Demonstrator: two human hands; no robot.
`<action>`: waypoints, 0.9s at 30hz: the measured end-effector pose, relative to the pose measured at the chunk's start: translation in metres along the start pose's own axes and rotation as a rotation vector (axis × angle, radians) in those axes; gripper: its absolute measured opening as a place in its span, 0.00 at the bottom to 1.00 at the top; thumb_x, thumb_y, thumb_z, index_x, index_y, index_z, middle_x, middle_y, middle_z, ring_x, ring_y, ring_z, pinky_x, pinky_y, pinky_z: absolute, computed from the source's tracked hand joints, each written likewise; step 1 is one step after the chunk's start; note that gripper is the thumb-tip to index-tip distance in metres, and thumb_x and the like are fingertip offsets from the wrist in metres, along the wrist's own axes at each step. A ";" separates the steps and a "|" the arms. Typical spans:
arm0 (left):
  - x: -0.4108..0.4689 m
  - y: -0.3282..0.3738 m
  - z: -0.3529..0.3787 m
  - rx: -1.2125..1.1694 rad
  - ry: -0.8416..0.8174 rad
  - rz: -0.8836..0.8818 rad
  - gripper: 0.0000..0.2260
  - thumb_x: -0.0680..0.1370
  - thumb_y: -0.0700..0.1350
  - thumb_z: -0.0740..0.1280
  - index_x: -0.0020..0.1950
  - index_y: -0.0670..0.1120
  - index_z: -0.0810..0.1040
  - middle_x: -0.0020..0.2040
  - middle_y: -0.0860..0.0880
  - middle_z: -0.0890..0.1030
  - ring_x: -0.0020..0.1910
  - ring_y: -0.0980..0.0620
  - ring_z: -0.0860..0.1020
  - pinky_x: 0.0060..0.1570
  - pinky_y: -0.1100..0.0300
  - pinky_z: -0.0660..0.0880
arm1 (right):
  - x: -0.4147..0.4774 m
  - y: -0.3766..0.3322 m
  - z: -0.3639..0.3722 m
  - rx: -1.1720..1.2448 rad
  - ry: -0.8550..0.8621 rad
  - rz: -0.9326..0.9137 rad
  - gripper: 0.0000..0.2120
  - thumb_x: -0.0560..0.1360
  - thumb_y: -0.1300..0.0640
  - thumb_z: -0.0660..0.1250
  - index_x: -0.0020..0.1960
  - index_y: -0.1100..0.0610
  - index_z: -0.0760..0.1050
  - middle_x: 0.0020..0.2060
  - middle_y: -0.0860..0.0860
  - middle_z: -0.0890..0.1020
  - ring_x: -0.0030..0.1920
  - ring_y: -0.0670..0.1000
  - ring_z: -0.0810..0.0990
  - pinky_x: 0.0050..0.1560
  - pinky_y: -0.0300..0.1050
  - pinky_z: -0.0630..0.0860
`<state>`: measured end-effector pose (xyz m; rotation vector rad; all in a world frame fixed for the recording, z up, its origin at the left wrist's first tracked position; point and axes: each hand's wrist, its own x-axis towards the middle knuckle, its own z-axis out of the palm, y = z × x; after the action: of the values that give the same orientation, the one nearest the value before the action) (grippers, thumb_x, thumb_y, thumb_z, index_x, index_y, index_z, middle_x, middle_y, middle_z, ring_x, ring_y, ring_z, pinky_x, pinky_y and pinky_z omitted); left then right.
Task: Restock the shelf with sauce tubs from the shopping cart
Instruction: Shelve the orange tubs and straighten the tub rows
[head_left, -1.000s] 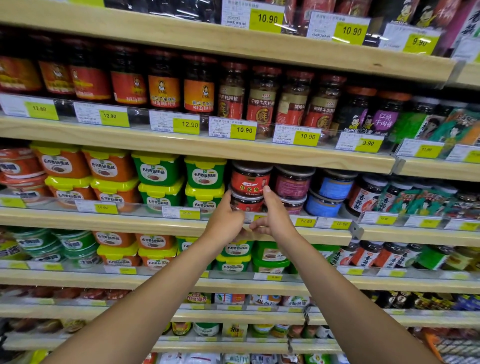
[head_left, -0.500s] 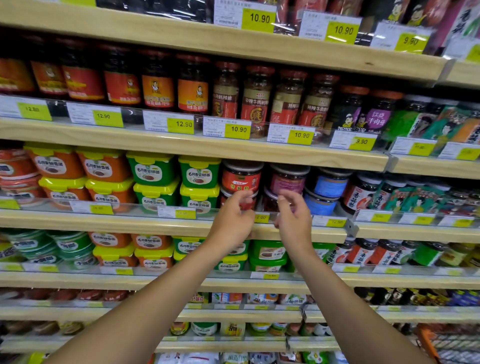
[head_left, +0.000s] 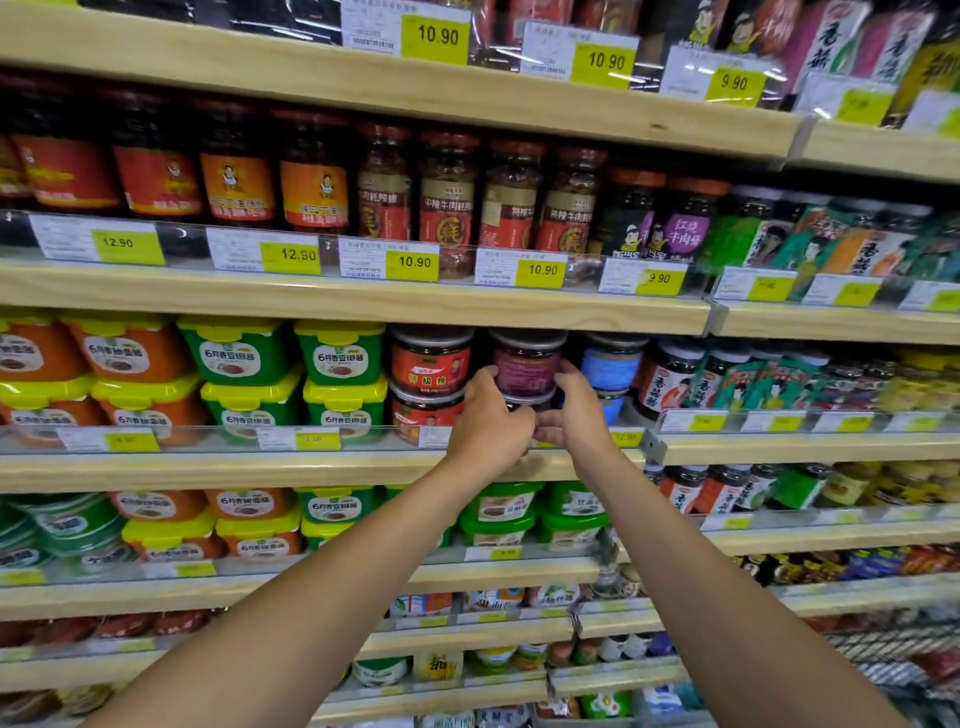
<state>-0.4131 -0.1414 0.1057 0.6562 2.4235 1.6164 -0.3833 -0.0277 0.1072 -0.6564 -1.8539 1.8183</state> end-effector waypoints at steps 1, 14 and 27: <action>0.000 0.001 0.000 -0.010 -0.010 0.006 0.29 0.76 0.46 0.67 0.75 0.53 0.63 0.67 0.50 0.69 0.51 0.45 0.81 0.46 0.48 0.83 | -0.002 0.002 -0.002 0.002 -0.004 -0.003 0.20 0.82 0.56 0.54 0.71 0.46 0.69 0.50 0.63 0.84 0.31 0.56 0.80 0.48 0.60 0.79; -0.003 -0.013 0.015 -0.040 0.000 0.012 0.31 0.78 0.45 0.66 0.80 0.52 0.60 0.77 0.52 0.60 0.64 0.44 0.76 0.60 0.42 0.78 | -0.002 -0.003 -0.012 0.083 -0.089 0.045 0.19 0.83 0.36 0.51 0.56 0.47 0.73 0.32 0.54 0.83 0.31 0.53 0.80 0.42 0.51 0.80; 0.015 -0.031 0.011 -0.141 0.013 0.043 0.34 0.74 0.42 0.66 0.77 0.61 0.62 0.73 0.54 0.70 0.64 0.46 0.77 0.40 0.67 0.81 | -0.010 0.016 -0.012 -0.014 -0.084 -0.064 0.20 0.83 0.36 0.50 0.65 0.45 0.70 0.37 0.51 0.80 0.30 0.50 0.76 0.42 0.51 0.80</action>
<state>-0.4312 -0.1357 0.0745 0.6802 2.2922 1.7941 -0.3680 -0.0241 0.0920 -0.5265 -1.9214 1.8187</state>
